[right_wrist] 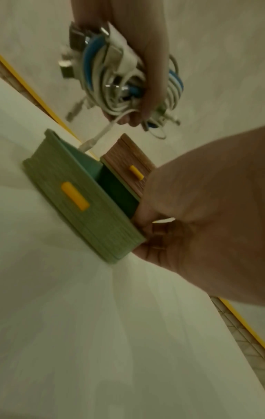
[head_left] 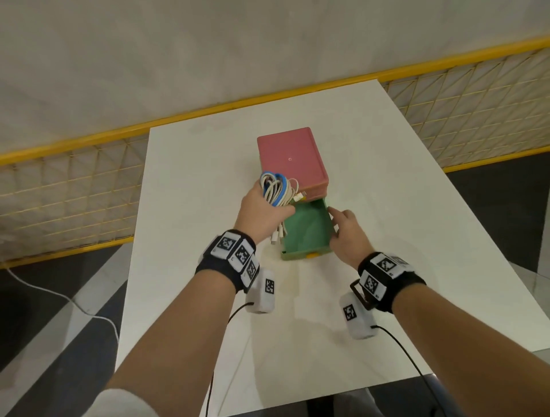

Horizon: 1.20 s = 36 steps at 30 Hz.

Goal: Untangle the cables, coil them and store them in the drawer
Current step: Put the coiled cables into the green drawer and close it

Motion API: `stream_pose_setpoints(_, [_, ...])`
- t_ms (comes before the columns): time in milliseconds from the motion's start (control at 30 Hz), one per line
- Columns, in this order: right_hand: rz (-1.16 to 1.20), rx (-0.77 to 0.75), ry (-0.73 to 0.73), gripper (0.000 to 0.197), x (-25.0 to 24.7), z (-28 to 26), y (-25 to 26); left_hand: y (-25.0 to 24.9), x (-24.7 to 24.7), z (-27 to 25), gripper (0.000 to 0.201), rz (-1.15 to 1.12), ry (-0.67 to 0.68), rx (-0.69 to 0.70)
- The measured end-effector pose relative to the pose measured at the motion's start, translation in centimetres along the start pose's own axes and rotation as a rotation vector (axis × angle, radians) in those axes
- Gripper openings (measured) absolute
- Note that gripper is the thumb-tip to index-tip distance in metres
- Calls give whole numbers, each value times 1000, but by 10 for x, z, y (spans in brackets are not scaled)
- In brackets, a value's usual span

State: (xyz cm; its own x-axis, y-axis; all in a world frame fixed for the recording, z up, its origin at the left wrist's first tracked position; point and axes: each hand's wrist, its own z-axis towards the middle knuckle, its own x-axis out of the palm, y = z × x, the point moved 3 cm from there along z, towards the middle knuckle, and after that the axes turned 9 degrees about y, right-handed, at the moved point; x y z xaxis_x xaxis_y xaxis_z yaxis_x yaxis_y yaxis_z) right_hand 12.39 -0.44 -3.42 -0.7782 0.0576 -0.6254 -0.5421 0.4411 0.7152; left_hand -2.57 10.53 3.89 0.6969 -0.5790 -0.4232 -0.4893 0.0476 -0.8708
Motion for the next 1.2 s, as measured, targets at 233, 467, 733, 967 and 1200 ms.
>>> stream_pose_setpoints(233, [27, -90, -33, 90, -2, -7, -2, -2, 52, 15, 34, 468, 260, -138])
stream_pose_setpoints(467, [-235, -306, 10, 99, -3, -15, 4, 10, 95, 38, 20, 898, 208, -226])
stream_pose_setpoints(733, [-444, -186, 177, 83, 1, 1, 0, 5, 78, 39, 31, 773, 512, -242])
stream_pose_setpoints(967, [-298, -190, 115, 69, -2, -1, -3, 18, 96, 39, 62, 1062, 250, -180])
stream_pose_setpoints(1200, [-473, -211, 262, 87, -3, 6, 6, 29, 98, 36, 56, 938, 222, -197])
